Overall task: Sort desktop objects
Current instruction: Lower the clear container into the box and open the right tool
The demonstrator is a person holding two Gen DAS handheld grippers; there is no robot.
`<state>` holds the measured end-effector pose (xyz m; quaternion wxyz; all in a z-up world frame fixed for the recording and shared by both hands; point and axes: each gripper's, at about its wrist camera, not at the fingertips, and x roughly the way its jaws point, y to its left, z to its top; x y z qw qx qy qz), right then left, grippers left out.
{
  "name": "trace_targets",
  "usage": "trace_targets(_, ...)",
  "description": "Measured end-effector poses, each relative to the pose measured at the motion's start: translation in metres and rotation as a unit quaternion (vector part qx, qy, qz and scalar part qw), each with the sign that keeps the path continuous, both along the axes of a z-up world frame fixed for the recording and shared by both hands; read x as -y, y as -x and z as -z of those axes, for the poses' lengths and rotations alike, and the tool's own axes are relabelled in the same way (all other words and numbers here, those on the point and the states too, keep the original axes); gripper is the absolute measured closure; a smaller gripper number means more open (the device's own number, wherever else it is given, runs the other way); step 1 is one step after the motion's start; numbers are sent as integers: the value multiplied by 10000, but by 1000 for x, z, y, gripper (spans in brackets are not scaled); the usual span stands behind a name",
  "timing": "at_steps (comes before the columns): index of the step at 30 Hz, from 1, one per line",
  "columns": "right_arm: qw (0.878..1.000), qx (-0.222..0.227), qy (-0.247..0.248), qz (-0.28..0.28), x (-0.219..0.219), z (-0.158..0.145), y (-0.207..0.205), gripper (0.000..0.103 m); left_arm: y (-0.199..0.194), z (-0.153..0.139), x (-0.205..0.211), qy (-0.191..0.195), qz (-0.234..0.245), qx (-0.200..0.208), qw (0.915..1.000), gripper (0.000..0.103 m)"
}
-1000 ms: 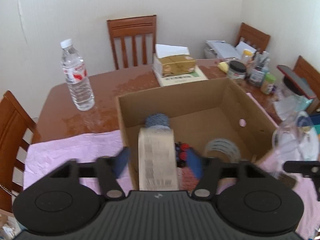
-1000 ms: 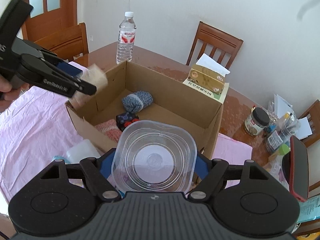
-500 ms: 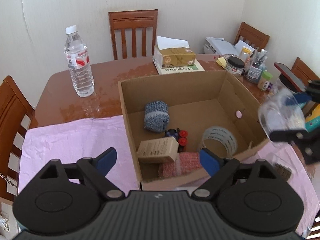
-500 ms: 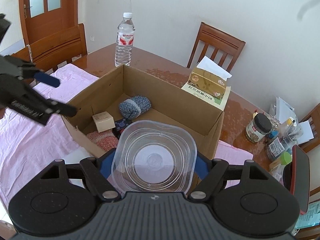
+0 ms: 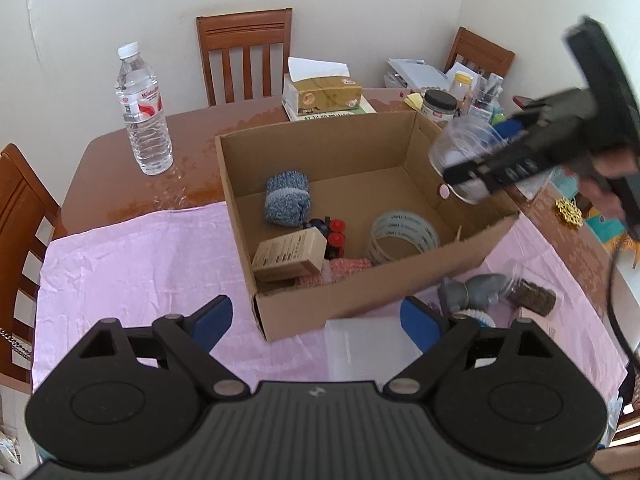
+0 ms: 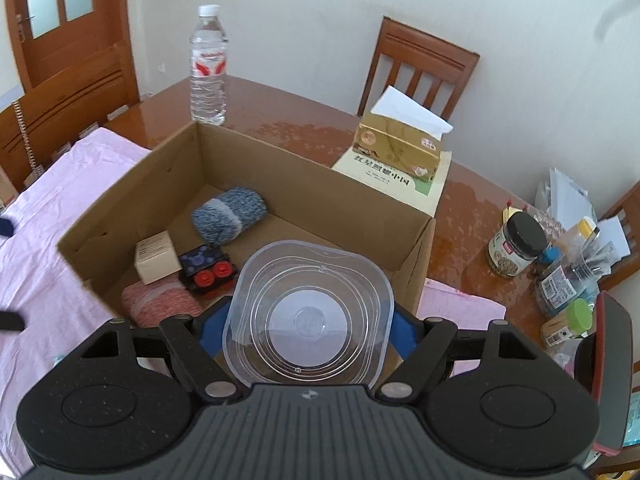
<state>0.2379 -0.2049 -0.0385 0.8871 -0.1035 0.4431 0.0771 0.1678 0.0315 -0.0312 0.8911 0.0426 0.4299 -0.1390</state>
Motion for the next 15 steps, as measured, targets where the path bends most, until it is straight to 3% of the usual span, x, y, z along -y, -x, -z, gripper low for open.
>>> trace_targets(12, 9993, -203, 261, 184, 1, 29, -34, 20, 17, -1, -13, -26, -297, -59, 9995, 12)
trace_targets(15, 9989, -105, 354, 272, 2, 29, -32, 10, 19, 1, -14, -58, -339, -86, 9994, 12)
